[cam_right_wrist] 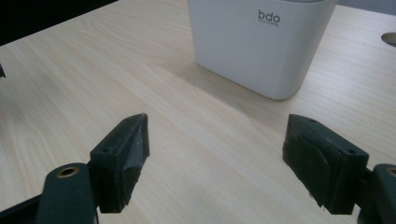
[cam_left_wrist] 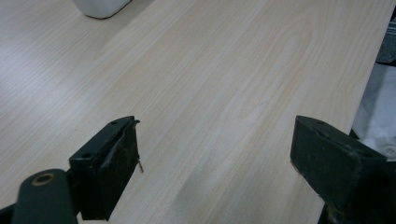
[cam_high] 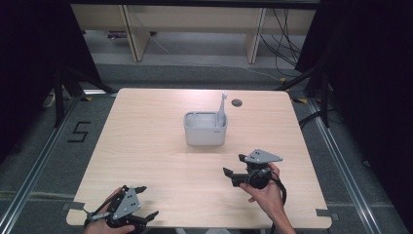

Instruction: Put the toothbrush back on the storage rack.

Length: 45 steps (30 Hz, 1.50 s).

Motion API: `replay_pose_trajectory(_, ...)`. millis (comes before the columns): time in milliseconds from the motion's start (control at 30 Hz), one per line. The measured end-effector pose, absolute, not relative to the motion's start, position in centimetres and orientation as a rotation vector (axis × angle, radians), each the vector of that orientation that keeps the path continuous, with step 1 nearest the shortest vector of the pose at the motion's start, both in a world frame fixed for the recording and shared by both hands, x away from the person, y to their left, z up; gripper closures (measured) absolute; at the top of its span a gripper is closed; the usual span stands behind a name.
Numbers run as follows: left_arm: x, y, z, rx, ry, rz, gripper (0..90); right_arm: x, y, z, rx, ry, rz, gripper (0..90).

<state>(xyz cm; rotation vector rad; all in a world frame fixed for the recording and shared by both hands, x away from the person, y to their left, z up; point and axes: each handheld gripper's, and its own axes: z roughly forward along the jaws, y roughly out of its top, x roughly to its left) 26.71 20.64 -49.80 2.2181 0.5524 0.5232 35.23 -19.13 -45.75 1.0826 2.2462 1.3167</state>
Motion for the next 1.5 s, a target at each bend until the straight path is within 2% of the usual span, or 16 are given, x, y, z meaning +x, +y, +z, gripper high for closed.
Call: replay_pose_trajectory(1500, 26.7, 20.6, -49.8, 2.218, 0.551, 0.518, 14.7, 32.2, -20.6, -47.5, 1.043, 2.365, 1.224, 21.3)
